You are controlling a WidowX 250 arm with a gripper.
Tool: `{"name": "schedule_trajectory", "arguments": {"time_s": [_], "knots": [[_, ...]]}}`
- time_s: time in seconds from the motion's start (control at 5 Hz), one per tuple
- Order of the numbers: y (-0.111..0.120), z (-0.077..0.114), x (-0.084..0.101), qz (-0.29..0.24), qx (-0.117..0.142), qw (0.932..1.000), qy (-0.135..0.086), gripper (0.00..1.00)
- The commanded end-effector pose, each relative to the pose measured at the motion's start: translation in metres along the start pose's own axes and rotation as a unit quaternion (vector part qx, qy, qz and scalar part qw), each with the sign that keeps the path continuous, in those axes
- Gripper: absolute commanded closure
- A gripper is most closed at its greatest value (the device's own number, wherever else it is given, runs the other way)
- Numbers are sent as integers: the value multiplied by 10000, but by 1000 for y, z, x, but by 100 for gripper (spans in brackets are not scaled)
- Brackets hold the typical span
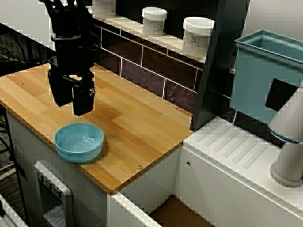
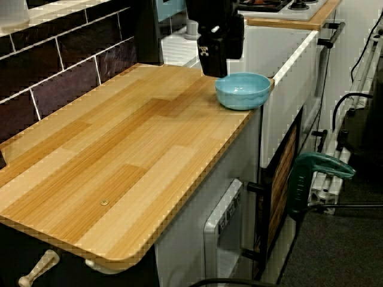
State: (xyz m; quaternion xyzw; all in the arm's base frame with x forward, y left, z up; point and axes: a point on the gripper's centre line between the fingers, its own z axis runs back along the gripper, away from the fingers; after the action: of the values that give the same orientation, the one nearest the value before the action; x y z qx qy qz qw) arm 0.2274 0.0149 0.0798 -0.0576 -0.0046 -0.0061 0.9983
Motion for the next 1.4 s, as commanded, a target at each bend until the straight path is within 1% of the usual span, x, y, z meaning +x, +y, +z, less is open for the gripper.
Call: {"name": "schedule_trajectory", "arguments": {"time_s": [0.0, 0.2, 0.4, 0.6, 0.8, 1.2], "knots": [[13, -9, -4, -30, 220, 9994, -274, 0], [12, -25, -5, -11, 301, 9993, -199, 0], [8, -42, -13, 33, 453, 9987, -216, 0], [6, -53, -16, 35, 523, 9984, -192, 0], [6, -58, -14, -10, 414, 9990, -143, 100], [6, -43, -7, 74, 288, 9995, -74, 100]]}}
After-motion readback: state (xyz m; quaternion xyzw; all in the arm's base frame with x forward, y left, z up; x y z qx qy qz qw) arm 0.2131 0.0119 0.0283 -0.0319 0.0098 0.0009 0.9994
